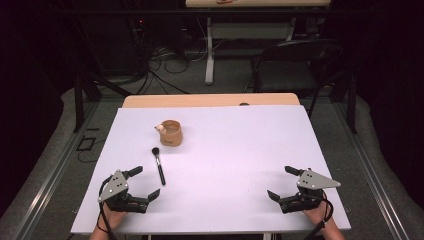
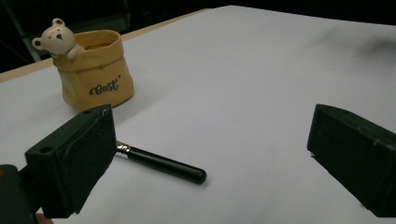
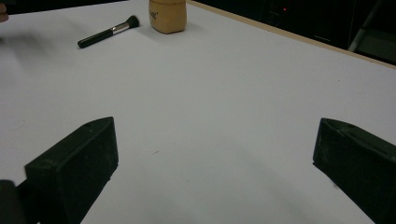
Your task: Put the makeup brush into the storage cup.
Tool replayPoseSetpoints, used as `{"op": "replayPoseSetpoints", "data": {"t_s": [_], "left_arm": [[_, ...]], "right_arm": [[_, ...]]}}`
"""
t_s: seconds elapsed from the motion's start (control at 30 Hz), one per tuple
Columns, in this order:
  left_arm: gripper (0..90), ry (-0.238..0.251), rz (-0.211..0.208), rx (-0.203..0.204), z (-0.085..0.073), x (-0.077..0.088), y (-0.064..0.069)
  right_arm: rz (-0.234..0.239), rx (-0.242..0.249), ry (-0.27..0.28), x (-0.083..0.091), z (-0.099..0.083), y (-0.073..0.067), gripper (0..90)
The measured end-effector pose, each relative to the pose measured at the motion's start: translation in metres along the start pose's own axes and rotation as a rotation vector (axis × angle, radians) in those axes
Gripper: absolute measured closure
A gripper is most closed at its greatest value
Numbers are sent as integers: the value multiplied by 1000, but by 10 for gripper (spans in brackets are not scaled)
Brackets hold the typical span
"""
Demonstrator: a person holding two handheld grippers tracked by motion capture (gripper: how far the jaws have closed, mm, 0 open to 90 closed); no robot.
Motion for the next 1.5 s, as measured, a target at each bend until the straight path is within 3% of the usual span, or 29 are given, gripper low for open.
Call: {"op": "replayPoseSetpoints", "data": {"t_s": [0.8,1.13,1.5], "left_arm": [[6,-51,85,60,7,-21,-9],[2,-87,165,101,9,-37,-14],[4,-112,207,138,14,-52,-15]], "right_arm": [[2,11,-19,-3,-1,-1,0],[1,10,-14,-3,-1,-1,0],[7,19,-15,-3,0,-2,0]]}}
Point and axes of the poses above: each handheld gripper's, and its own axes: x roughly backward along the jaws, z roughly out of its top, y roughly to its right, the point moved 6 cm from there along -x, roughly forward along the jaws, and after that the axes turned 12 degrees about x, right-handed, at the moved point
